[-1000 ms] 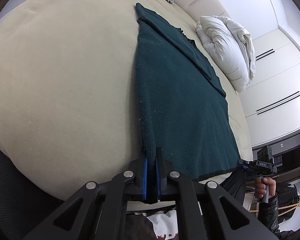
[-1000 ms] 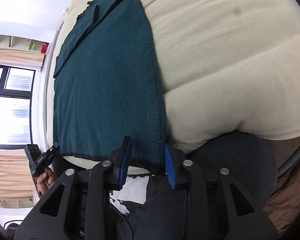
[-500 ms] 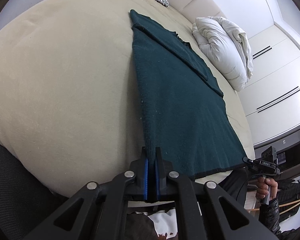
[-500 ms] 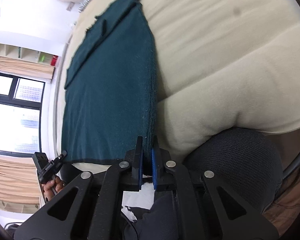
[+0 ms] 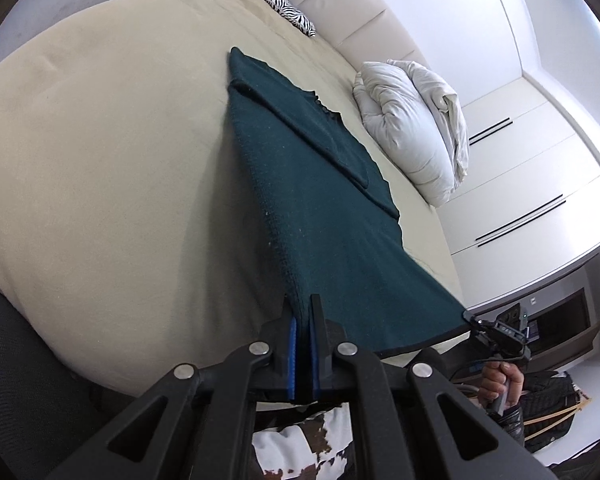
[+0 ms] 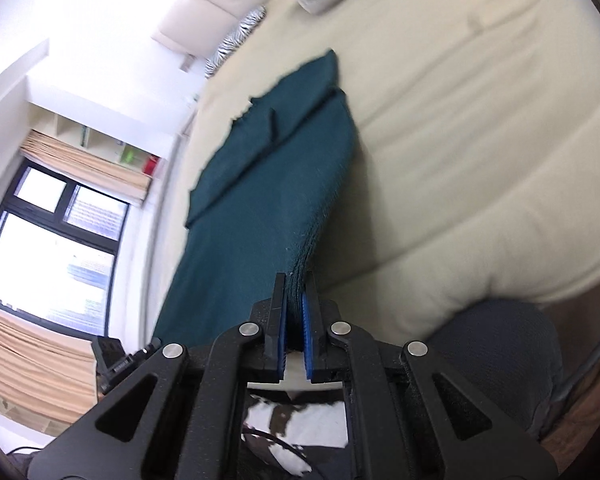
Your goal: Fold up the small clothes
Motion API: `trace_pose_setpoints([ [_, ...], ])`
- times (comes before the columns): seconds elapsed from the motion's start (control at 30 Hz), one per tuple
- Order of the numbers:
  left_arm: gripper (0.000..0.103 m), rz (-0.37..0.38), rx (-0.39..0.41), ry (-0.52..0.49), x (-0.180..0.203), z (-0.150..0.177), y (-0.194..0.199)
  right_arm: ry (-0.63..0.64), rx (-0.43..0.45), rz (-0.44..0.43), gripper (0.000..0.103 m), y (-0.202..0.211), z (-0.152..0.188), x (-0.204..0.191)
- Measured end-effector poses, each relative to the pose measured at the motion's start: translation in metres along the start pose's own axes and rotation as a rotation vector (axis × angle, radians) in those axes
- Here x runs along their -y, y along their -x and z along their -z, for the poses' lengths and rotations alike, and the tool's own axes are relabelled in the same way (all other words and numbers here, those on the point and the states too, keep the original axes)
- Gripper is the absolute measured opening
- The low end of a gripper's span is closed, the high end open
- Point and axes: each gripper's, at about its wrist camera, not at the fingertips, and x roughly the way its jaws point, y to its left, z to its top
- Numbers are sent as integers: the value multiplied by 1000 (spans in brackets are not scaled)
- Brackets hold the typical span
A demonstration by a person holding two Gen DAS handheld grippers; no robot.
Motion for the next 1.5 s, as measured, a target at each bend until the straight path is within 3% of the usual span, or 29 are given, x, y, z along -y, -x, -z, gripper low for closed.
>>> trace_pose_setpoints([
  [0.07,5,9,-2,16,-3,0,-1,-1,-11,23,5,-4,-3,0],
  [0.2,5,93,24,87,-10,-5,5,-18,13,-28,5,-5,-6,0],
  [0.47,5,155,77,94,1,-31,12,-21,68,-85,5,-8,-27,-10],
  [0.8,5,232,153,128,5,-95,4,14,111,-97,5,-29,-84,-42],
  [1.07,5,195,222,155,1,-172,-30,52,150,-63,5,-72,-153,-66],
  [1.5,5,117,218,166,-11,-295,-124,5,218,31,5,-179,-282,-59],
])
